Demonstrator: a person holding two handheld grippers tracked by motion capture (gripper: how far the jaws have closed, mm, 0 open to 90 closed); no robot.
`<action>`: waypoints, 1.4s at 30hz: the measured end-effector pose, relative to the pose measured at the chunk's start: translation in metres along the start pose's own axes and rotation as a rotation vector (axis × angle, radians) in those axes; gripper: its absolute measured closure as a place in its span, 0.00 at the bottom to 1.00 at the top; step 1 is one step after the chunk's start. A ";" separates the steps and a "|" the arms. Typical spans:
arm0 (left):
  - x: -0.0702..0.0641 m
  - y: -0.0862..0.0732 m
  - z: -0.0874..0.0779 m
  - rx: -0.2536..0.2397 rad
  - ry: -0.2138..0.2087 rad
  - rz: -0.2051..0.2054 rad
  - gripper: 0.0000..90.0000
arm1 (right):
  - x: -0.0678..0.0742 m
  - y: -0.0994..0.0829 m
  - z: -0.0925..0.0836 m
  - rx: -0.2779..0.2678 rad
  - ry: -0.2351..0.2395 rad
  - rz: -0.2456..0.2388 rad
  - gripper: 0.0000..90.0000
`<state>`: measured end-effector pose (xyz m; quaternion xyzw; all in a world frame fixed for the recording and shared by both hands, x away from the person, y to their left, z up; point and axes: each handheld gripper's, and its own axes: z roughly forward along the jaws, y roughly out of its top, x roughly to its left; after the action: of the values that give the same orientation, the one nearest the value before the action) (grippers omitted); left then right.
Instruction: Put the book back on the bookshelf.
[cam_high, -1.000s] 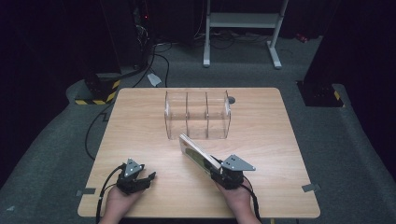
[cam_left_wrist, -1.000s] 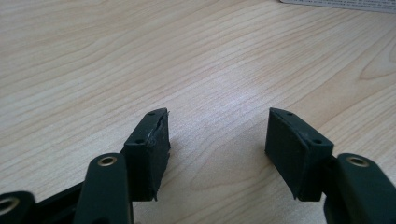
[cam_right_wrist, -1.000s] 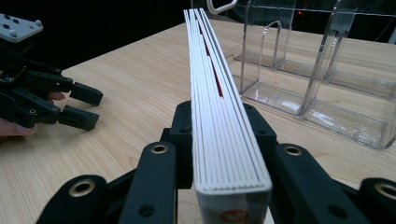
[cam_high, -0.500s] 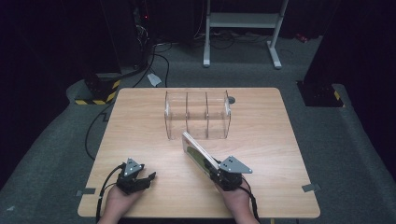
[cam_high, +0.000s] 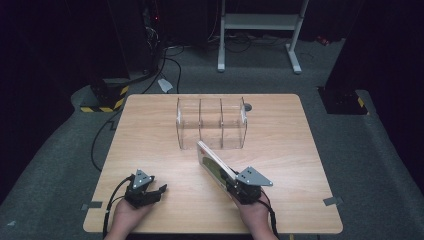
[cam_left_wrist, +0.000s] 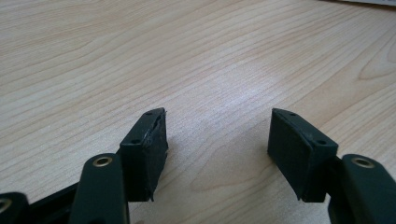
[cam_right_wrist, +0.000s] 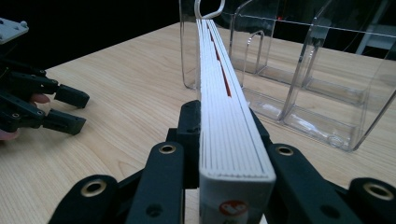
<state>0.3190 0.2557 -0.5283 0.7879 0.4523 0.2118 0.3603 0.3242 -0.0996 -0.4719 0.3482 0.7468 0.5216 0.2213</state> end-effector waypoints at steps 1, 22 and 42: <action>0.000 0.000 0.000 0.000 0.000 0.000 0.42 | 0.000 0.000 -0.001 -0.001 -0.003 -0.002 0.84; 0.005 0.008 0.009 0.004 0.047 -0.021 0.37 | -0.011 0.002 -0.028 -0.042 -0.093 0.025 0.84; 0.013 0.013 0.015 0.007 0.052 -0.046 0.35 | -0.037 0.011 -0.055 -0.090 -0.224 0.078 0.84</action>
<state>0.3426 0.2570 -0.5285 0.7726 0.4805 0.2224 0.3503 0.3133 -0.1598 -0.4431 0.4226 0.6791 0.5208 0.2985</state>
